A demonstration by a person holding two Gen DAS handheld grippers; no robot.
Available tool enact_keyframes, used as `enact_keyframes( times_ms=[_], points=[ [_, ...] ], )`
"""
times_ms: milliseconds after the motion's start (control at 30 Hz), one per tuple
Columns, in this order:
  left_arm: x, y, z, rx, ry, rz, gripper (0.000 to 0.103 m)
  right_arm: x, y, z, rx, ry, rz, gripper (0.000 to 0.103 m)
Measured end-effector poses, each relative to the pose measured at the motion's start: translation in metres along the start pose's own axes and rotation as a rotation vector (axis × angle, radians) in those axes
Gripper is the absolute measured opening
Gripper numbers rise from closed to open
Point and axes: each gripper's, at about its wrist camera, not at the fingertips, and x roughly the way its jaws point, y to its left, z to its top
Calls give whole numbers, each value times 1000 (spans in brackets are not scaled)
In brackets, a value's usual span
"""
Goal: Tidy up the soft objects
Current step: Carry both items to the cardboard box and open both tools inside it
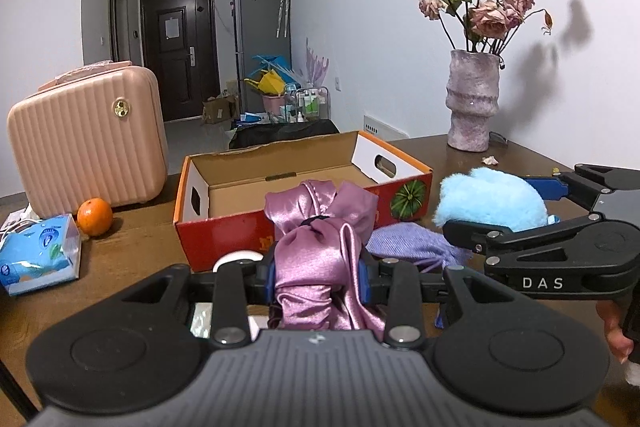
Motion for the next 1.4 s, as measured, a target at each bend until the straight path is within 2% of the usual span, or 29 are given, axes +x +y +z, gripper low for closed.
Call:
enact_keyframes(
  times_ms=[867,1133,1400],
  points=[
    [63,17,60,-27,-61,45,36,70,-15,60,-48,-53,-1,82],
    [98,35,75,-50,-54,82,36,109,-19,74,-70,-19,-21,82],
    [144,60,85,-74,-27,145,36,151,-25,89,-41,-29,-8,82]
  ],
)
